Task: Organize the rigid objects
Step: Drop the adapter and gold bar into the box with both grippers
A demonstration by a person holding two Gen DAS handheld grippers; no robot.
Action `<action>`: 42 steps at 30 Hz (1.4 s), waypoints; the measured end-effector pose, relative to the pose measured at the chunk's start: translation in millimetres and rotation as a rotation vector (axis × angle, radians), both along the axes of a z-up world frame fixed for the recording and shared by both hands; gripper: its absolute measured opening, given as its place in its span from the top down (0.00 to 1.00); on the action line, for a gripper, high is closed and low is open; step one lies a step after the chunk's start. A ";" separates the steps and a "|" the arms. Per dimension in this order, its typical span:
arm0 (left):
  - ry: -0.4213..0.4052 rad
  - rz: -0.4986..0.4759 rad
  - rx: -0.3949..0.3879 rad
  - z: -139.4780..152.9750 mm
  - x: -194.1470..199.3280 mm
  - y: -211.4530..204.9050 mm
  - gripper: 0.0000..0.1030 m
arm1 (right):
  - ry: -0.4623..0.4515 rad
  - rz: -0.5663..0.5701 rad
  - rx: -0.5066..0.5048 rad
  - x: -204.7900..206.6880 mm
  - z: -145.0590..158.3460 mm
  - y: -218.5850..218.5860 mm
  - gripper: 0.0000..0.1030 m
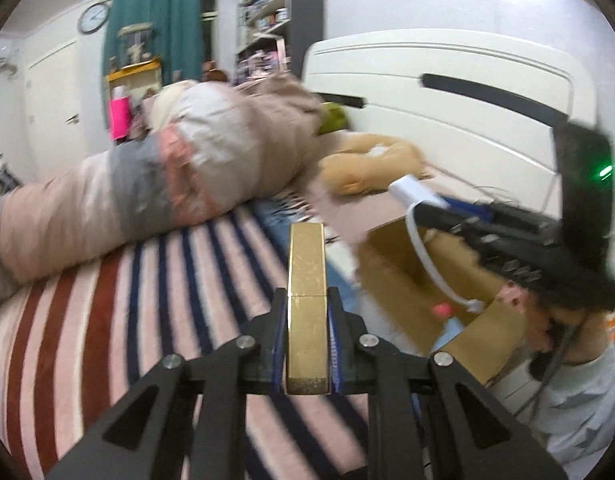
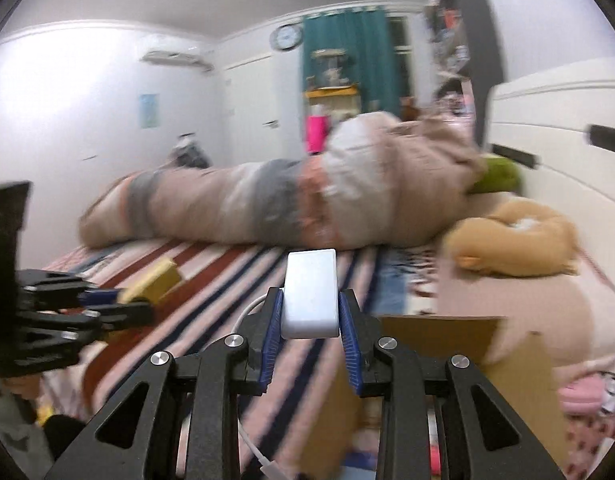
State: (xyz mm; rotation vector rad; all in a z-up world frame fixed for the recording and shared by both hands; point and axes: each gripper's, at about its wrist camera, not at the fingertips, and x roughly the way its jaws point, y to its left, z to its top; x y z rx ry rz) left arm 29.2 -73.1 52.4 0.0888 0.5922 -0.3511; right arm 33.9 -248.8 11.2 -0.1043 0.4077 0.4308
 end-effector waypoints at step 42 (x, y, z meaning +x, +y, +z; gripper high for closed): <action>0.188 -0.219 0.123 -57.3 79.9 -147.3 0.85 | 0.195 -0.174 -0.076 43.5 -68.6 -91.1 0.69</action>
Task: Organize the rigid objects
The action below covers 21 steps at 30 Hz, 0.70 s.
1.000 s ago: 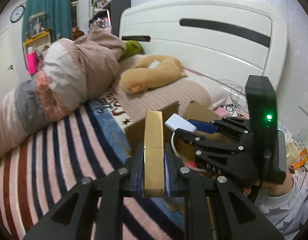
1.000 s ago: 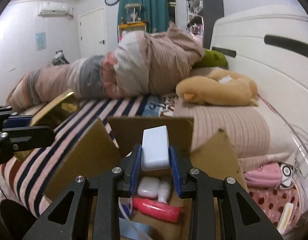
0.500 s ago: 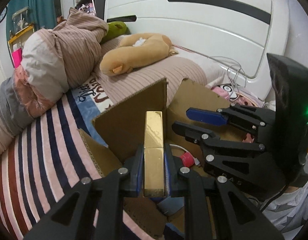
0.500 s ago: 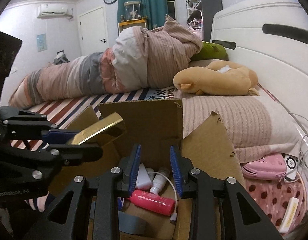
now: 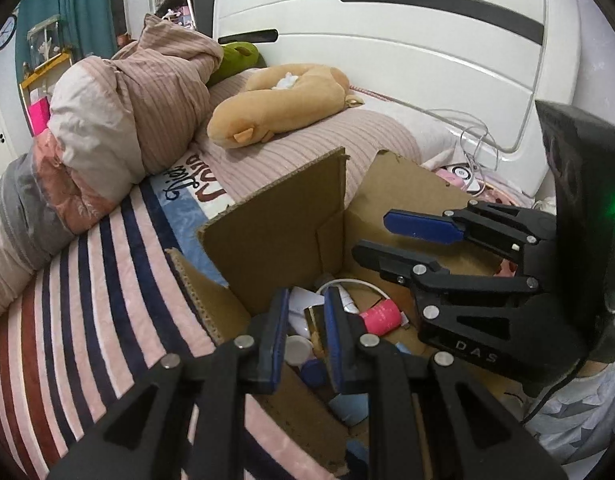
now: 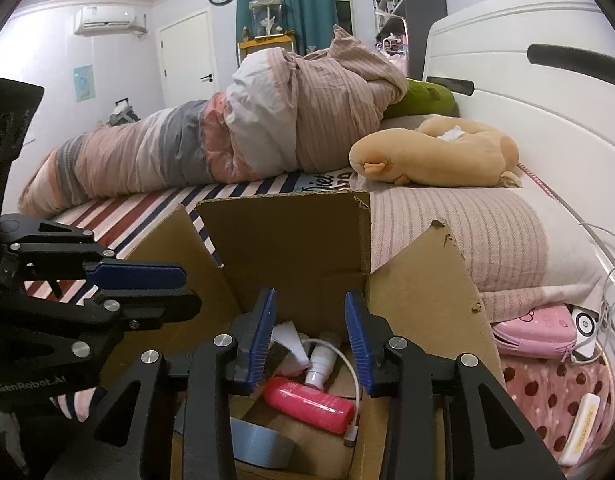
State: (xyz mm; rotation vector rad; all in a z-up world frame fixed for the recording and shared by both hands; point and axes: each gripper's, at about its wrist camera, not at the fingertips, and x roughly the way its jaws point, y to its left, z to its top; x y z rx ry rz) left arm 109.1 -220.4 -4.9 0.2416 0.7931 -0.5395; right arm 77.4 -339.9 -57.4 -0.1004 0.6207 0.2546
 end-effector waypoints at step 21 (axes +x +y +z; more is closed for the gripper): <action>-0.242 0.389 -0.123 33.9 -64.3 101.5 0.13 | -0.198 0.326 0.075 -49.0 36.5 27.3 0.09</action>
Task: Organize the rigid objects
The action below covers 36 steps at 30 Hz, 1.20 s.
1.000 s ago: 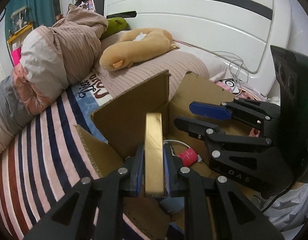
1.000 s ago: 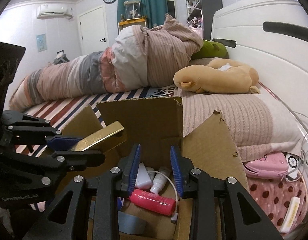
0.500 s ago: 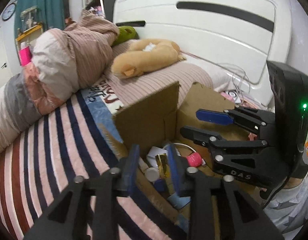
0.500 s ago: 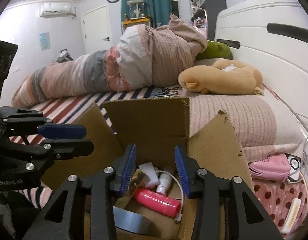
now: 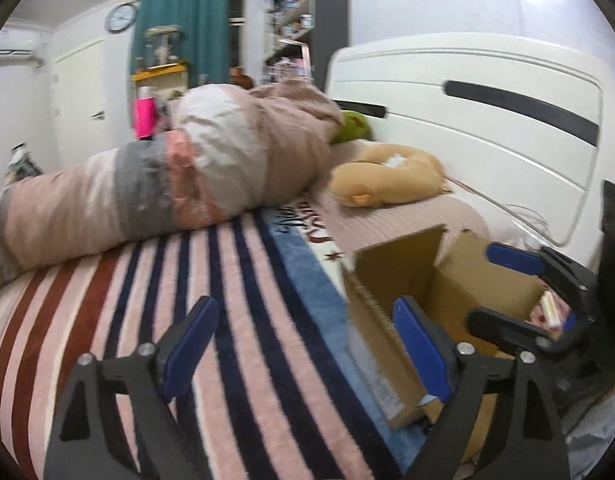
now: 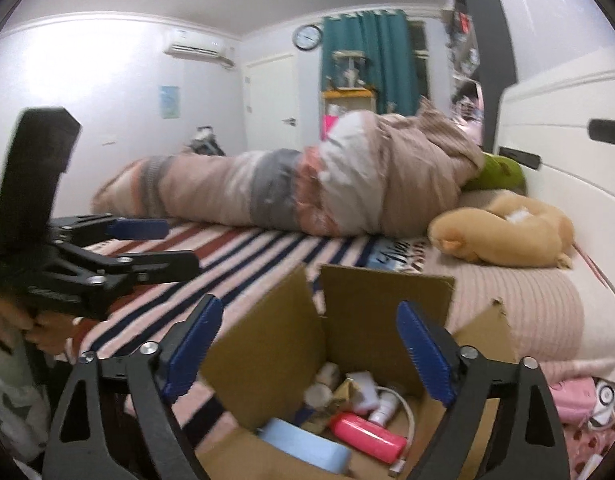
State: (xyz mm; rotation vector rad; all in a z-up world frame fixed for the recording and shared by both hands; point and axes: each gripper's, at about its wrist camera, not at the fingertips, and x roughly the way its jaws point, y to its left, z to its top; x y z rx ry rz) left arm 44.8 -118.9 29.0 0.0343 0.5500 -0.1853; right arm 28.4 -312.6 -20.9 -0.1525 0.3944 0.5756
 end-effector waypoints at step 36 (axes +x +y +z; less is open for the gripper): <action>-0.014 0.103 -0.053 -12.0 -15.5 35.2 0.13 | 0.027 0.010 0.068 -0.5 -0.2 4.5 0.09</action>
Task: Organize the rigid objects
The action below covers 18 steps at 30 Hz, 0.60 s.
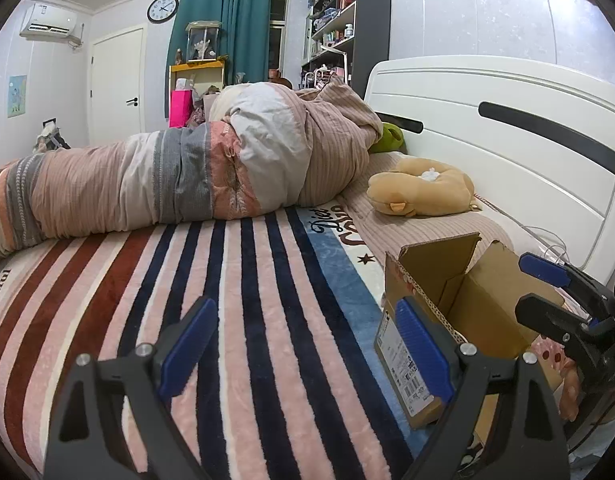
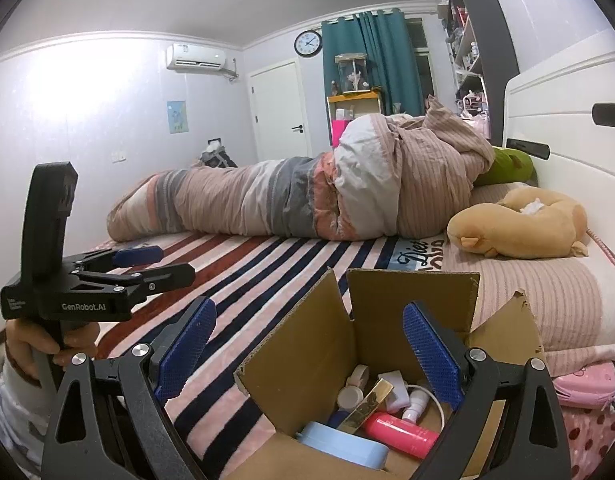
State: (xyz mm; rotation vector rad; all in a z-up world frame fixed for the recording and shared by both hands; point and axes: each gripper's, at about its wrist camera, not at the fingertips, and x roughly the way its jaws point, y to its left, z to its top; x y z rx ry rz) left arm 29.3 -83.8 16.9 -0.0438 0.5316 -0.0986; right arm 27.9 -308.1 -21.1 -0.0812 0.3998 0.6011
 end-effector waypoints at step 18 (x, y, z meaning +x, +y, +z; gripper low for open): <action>-0.001 0.001 0.004 -0.2 0.1 1.1 0.13 | 0.006 -0.024 0.008 -10.0 -2.3 2.7 0.09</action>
